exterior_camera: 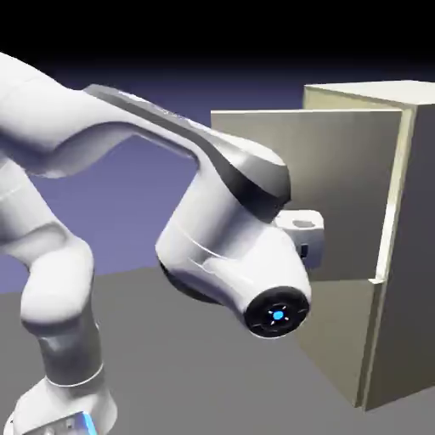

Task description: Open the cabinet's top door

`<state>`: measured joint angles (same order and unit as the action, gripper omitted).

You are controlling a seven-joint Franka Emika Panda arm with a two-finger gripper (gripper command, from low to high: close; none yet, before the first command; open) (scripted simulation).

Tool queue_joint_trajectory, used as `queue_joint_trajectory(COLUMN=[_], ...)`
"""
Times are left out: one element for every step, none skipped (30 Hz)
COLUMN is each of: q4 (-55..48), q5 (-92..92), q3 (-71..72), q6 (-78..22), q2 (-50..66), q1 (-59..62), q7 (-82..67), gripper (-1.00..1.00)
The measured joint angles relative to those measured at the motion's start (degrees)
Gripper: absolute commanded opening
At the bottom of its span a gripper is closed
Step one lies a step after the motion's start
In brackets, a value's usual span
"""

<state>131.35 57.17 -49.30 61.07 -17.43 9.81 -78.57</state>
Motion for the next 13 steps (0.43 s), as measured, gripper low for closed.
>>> queue_joint_trajectory(q4=[-1.8,-3.5,-5.2,-6.8,-8.4,-10.1,-11.7,-13.3,-14.9,-16.6,-18.4,-20.3,-21.7], q5=[-0.3,-0.5,-0.7,-0.8,-0.9,-0.9,-1.0,-1.1,-1.2,-1.3,-1.4,-1.6,-1.8], q3=[-1.1,-2.1,-3.1,-3.8,-4.5,-5.1,-5.5,-5.7,-5.9,-5.9,-5.7,-5.5,-5.3], q6=[-2.3,-4.6,-6.8,-8.9,-11.1,-13.2,-15.3,-17.4,-19.4,-21.5,-23.5,-25.5,-26.9], q2=[2.1,4.2,6.2,8.3,10.4,12.5,14.5,16.6,18.7,20.8,22.8,24.9,26.4], q1=[-0.6,-1.2,-1.6,-1.8,-2.0,-2.0,-1.8,-1.5,-1.0,-0.5,0.3,1.1,1.8], q7=[-1.0,-1.9,-3.0,-4.0,-5.1,-6.2,-7.4,-8.5,-9.7,-11.0,-12.3,-13.6,-14.5], gripper=[-1.00,-1.00,-1.00,-1.00,-1.00,-1.00,-1.00,-1.00,-1.00,-1.00,-1.00,-1.00,1.00])
